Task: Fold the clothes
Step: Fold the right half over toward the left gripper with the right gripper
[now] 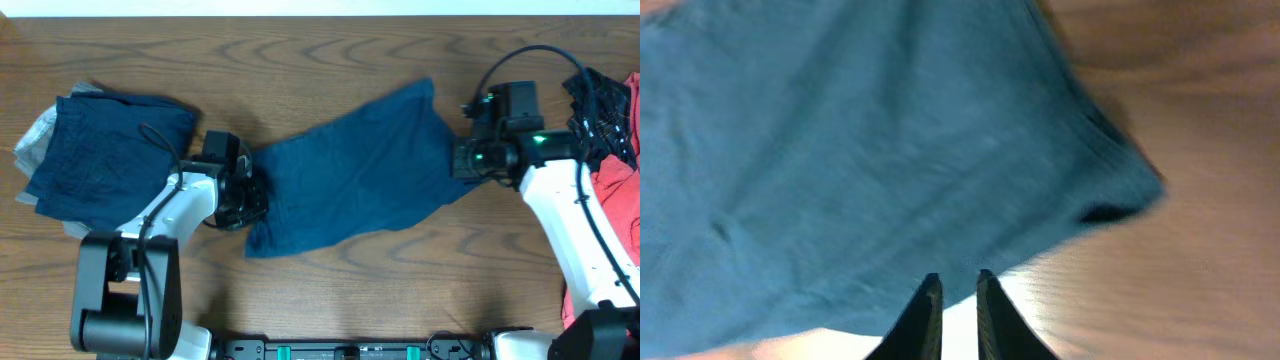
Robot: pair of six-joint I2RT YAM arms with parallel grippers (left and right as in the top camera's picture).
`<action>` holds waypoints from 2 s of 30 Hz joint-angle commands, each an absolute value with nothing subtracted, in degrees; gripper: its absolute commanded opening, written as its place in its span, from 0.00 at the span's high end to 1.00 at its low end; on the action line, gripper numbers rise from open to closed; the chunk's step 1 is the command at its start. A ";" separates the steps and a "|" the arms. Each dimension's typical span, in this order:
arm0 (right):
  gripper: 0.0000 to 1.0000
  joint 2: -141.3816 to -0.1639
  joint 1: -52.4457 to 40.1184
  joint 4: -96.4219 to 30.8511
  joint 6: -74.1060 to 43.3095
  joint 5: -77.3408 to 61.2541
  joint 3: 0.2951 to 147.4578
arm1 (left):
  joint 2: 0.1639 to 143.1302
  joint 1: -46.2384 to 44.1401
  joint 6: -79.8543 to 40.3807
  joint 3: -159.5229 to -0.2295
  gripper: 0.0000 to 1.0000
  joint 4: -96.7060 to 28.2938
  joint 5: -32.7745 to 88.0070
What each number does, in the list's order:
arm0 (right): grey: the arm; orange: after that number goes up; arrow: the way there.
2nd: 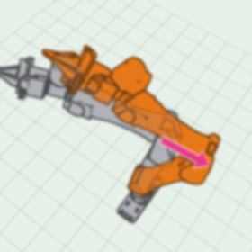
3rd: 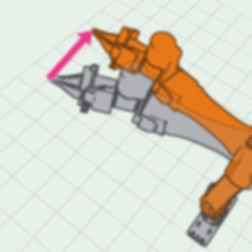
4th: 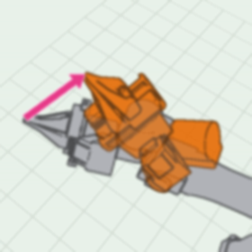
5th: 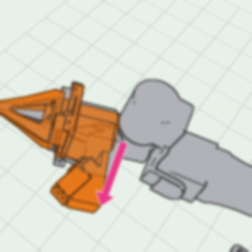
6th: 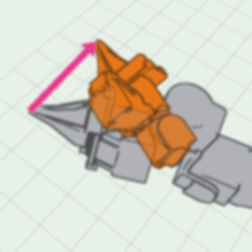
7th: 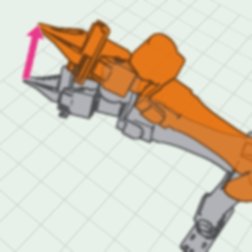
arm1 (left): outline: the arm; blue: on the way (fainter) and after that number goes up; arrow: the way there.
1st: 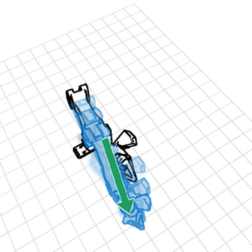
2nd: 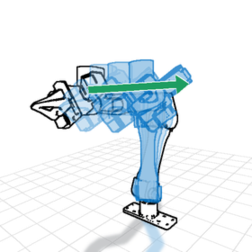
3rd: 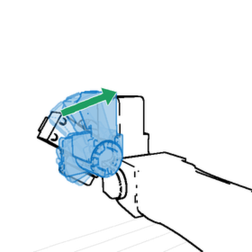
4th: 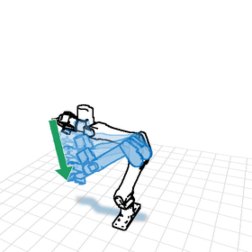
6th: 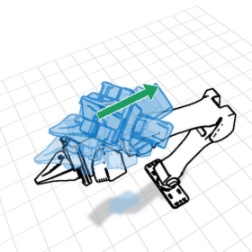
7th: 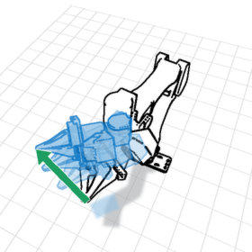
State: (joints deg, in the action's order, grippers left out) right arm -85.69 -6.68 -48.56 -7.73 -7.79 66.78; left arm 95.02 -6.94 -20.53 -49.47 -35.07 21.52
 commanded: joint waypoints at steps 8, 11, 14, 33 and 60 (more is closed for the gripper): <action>0.99 -95.66 -20.67 -40.05 -5.52 -19.05 67.07 | 81.06 -6.55 -17.61 -61.65 0.94 -52.03 21.43; 0.99 -99.98 -25.30 -37.54 -6.42 -19.55 67.07 | 77.89 -6.55 -17.63 -63.70 0.94 -53.43 21.43; 0.99 -104.84 -29.63 -33.65 -9.10 -19.70 67.07 | 74.94 -6.55 -17.85 -65.52 0.94 -54.22 21.47; 0.83 -113.10 -43.94 -13.17 -16.19 -23.18 68.75 | 70.61 -6.57 -22.15 -66.76 0.94 -46.83 24.88; 0.90 -106.06 -26.65 -39.57 -16.56 -7.35 58.96 | 80.55 -26.41 -28.45 -66.61 0.94 -38.13 24.91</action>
